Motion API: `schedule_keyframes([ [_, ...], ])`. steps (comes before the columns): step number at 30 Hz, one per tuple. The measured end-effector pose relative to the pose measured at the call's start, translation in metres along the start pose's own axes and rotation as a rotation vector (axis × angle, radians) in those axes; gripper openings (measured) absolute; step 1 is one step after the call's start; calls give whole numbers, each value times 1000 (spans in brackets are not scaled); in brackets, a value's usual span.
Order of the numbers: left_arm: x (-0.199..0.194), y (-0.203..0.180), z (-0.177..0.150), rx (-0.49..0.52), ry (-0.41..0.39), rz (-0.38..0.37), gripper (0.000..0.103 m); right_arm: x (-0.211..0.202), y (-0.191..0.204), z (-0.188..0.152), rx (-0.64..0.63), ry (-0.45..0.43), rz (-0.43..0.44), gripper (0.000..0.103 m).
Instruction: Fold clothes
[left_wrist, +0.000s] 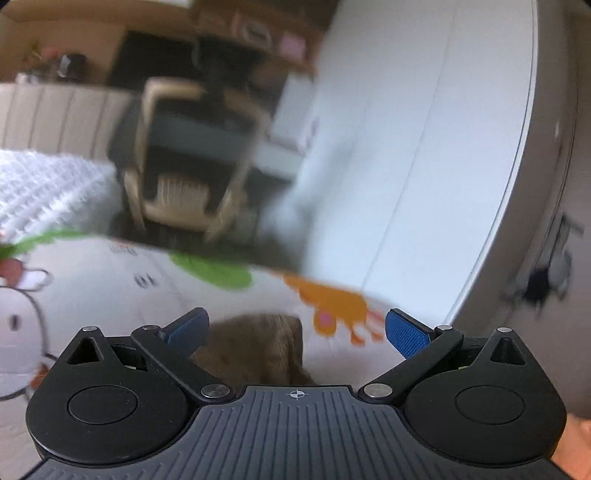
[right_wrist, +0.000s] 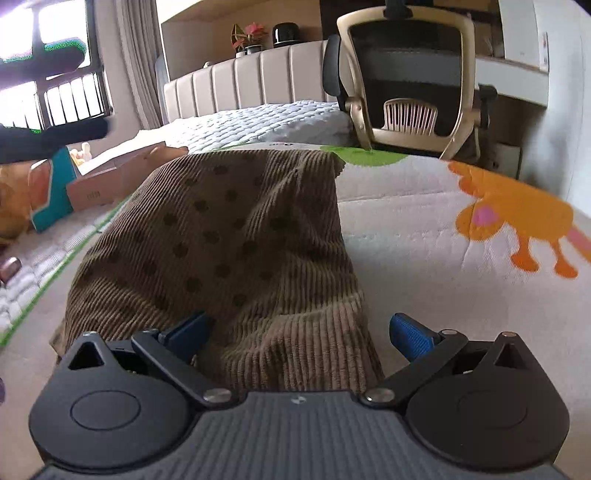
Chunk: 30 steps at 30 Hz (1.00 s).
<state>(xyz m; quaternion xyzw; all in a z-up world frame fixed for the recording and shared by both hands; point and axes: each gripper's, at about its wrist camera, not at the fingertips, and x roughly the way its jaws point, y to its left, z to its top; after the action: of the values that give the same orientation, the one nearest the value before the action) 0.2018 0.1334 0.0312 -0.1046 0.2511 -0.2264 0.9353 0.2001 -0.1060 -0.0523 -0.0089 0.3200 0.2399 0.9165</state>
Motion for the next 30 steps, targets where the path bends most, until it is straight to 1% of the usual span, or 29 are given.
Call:
schedule_keyframes([
  [1, 17, -1, 4, 7, 55, 3, 103, -3, 1, 2, -12, -1, -6, 103],
  [2, 37, 6, 3, -31, 130, 43, 103, -5, 2, 4, -26, -2, -15, 103],
  [3, 51, 15, 0, -69, 170, 61, 103, -11, 4, 8, -47, -11, -24, 103],
  [4, 62, 25, -2, -101, 190, 57, 103, -17, 6, 14, -70, -24, -21, 103],
  [6, 74, 37, -2, -151, 188, 22, 103, -29, 11, 24, -116, -50, -10, 103],
  [8, 78, 42, 1, -186, 194, 12, 103, -33, 18, 33, -167, -60, 18, 103],
  [11, 84, 37, 3, -152, 219, 36, 103, -21, 39, 38, -254, -69, 29, 103],
  [14, 84, 31, 2, -127, 215, 63, 103, 25, 56, 29, -310, 60, -76, 103],
  [16, 75, 24, 0, -107, 200, 97, 103, 32, 51, 23, -257, 44, -55, 103],
  [20, 56, 7, -4, -28, 178, 139, 103, 31, 39, 21, -177, 50, -15, 103],
  [22, 45, -1, -6, 10, 165, 159, 103, 33, 31, 19, -131, 52, 17, 103],
  [24, 35, -3, -10, 26, 164, 174, 103, 34, 21, 18, -71, 60, 55, 103],
  [26, 27, -3, -13, 42, 167, 194, 103, 33, 19, 17, -60, 59, 61, 103],
  [30, 9, 2, -25, 66, 164, 264, 103, 33, 15, 17, -51, 64, 66, 103],
])
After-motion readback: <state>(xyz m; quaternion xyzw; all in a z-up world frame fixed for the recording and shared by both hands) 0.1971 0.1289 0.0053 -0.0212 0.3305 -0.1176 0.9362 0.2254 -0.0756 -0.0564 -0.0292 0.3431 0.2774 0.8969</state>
